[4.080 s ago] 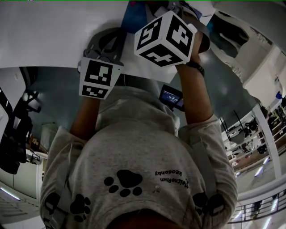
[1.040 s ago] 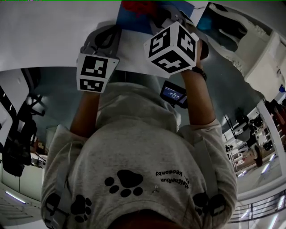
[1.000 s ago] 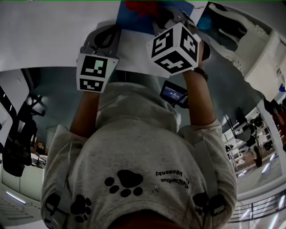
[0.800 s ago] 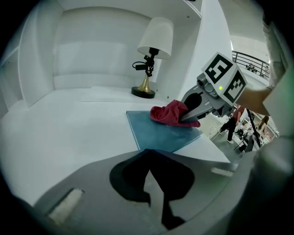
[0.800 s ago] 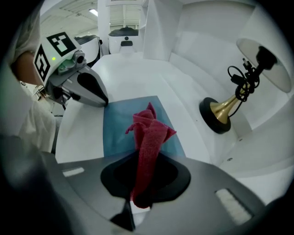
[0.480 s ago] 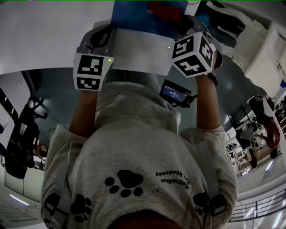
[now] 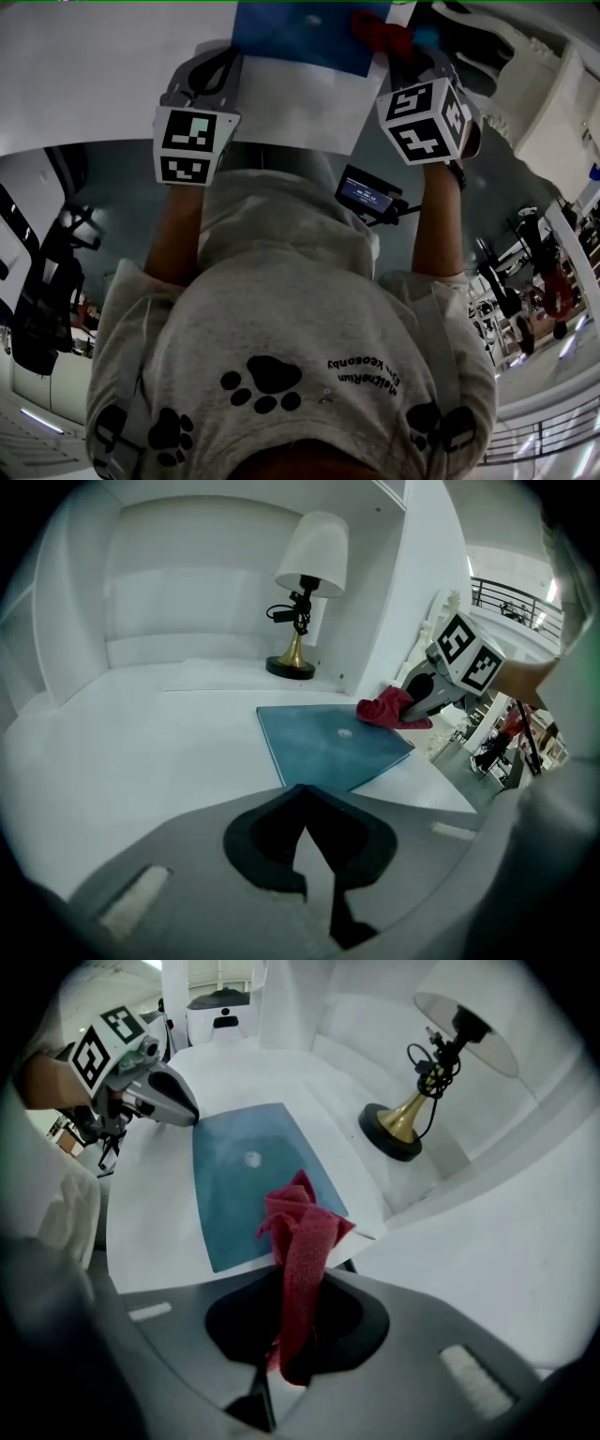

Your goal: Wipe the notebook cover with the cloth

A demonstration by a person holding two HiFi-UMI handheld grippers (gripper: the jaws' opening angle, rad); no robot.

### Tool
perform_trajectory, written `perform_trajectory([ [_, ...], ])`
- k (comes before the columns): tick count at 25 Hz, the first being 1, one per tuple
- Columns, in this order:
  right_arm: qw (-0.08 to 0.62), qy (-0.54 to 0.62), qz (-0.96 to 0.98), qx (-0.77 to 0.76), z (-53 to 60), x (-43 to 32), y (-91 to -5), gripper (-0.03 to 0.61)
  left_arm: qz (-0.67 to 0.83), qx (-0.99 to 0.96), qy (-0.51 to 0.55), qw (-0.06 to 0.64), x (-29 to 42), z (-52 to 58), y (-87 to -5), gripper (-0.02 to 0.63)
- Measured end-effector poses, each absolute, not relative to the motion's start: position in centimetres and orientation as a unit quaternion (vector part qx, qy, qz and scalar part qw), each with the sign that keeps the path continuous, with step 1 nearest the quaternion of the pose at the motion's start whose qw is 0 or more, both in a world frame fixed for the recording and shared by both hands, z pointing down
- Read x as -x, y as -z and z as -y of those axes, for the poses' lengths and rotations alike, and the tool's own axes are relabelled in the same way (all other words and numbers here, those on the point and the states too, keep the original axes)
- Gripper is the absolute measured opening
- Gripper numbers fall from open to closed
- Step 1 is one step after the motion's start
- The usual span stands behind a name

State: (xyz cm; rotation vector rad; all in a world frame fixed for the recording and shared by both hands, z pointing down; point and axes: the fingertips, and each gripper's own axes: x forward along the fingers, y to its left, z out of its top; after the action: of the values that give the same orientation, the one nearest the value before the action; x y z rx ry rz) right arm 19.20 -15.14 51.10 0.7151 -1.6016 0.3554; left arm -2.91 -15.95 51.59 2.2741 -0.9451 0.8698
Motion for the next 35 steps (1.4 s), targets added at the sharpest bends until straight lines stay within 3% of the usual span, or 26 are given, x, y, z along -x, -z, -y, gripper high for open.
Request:
perform_trajectory([
  [10,0.534,-0.094,0.784,-0.302,17.0,-9.4,-44.3,0.043,0.344,-0.838,-0.325,0.270,3.0,15.8,-51.4,-0.002],
  [19,0.521,-0.070,0.829,-0.189,16.3,0.8,-47.4,0.043,0.342,-0.838,-0.323,0.276,2.5,15.9,-51.6,-0.002],
  [29,0.553,-0.078,0.816,-0.150,15.4,2.0,-50.9,0.043,0.341,-0.842,-0.319,0.270,2.7,16.0,-51.3,-0.002],
  [35,0.549,-0.107,0.812,-0.166,14.8,-1.3,-51.0,0.043,0.338,-0.843,-0.318,0.273,2.6,16.0,-51.5,-0.002],
])
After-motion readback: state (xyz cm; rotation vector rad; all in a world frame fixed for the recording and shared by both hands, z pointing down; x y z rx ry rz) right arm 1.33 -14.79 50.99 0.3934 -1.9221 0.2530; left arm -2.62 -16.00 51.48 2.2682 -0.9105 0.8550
